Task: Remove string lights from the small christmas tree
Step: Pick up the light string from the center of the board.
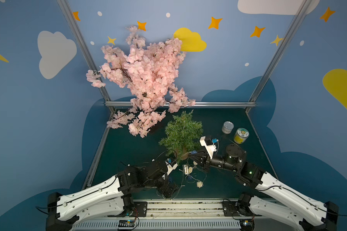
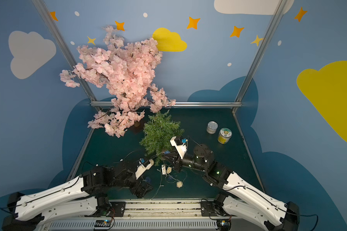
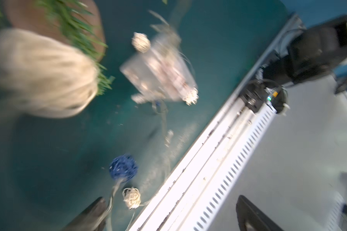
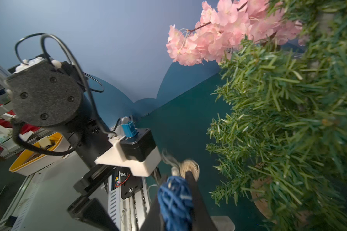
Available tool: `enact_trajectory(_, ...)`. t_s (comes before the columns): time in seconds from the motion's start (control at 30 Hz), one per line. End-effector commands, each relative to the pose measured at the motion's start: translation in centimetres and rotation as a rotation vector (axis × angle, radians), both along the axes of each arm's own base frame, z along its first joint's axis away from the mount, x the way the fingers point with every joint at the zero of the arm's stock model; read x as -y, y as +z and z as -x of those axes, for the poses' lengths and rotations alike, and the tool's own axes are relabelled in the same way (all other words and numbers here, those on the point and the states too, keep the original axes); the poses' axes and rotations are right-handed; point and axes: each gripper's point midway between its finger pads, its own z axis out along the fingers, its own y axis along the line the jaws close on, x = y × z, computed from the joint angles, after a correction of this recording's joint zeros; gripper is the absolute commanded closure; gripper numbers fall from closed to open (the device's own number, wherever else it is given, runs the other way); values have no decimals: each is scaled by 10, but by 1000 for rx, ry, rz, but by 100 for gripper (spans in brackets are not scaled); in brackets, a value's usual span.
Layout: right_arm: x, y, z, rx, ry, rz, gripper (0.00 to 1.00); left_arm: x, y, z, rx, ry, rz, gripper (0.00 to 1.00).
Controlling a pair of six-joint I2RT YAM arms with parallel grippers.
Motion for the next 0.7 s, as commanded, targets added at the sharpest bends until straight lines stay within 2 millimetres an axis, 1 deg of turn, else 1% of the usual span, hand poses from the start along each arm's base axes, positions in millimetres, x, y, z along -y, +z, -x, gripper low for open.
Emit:
enact_trajectory(0.0,12,6,-14,-11,-84,-13,100,14,6,23,-65,-145,58,0)
enact_trajectory(0.1,17,2,-29,-54,-139,-10,100,20,12,31,-85,-205,75,0)
enact_trajectory(0.13,18,1,-32,-62,-146,-5,100,22,15,30,-74,-209,82,0)
enact_trajectory(0.2,20,1,-35,-66,-152,3,100,24,25,25,-32,-206,110,0)
enact_trajectory(0.23,22,3,-35,-64,-152,5,100,24,34,21,4,-198,132,0)
enact_trajectory(0.3,30,11,-32,-52,-162,8,100,20,50,8,90,-151,157,0)
enact_trajectory(0.37,42,25,-25,-31,-179,11,100,9,63,-12,183,-55,169,0)
enact_trajectory(0.43,61,40,-17,-4,-215,23,100,-7,76,-31,265,52,182,0)
enact_trajectory(0.5,82,54,-10,23,-268,29,100,-24,84,-46,311,147,186,0)
enact_trajectory(0.6,110,68,-4,62,-355,27,100,-43,91,-60,347,253,209,0)
enact_trajectory(0.67,123,75,-2,79,-397,24,100,-51,90,-66,349,299,209,0)
